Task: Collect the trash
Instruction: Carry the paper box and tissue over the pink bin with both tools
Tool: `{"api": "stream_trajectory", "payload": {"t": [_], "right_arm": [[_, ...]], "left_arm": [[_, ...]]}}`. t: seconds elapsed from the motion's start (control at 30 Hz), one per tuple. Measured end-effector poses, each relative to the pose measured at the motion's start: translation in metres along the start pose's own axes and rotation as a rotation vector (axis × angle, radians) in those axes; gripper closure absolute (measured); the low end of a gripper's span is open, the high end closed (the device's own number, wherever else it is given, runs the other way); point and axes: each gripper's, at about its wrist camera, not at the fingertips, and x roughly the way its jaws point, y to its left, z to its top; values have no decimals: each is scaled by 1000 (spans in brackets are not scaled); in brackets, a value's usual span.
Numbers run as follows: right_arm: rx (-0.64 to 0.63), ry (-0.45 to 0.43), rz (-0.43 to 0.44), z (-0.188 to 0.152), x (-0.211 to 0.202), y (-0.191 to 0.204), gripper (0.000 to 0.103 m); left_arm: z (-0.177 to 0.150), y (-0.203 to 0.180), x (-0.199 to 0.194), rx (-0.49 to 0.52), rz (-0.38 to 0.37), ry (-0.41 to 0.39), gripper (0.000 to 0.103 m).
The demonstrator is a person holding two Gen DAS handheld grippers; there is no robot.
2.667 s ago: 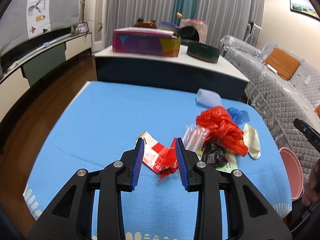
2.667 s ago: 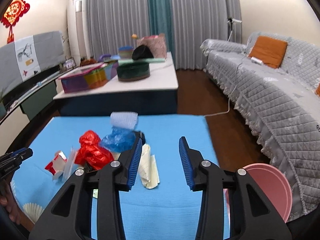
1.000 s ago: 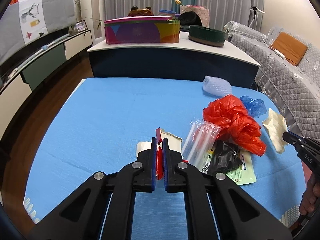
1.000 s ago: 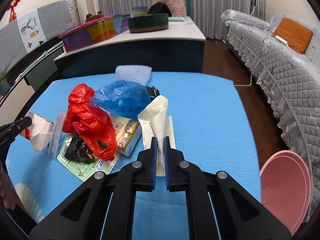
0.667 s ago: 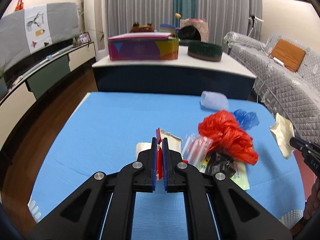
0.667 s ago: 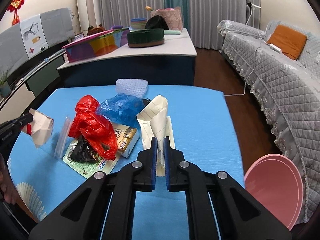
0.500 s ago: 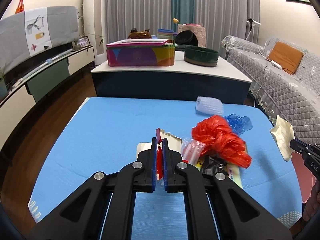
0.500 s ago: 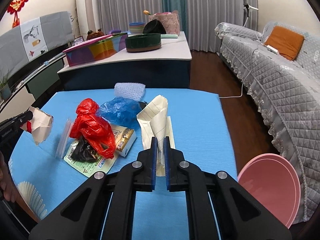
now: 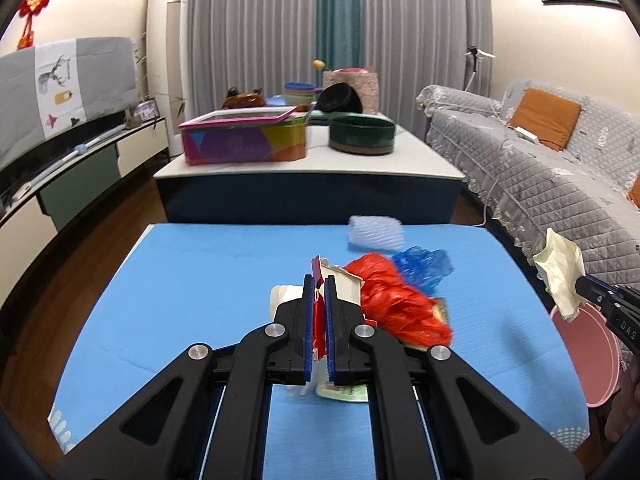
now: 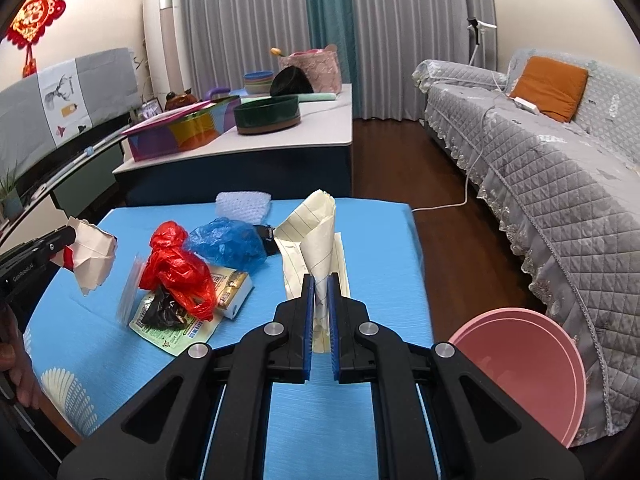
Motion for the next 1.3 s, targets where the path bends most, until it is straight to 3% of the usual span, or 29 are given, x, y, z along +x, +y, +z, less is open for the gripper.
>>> {"api": "stream_trajectory", "payload": {"t": [1.3], "right_arm": [[73,-48,-119,-13,-41,-76,96]], "left_arm": [[8,-118,1,107,-206,-16,98]]}}
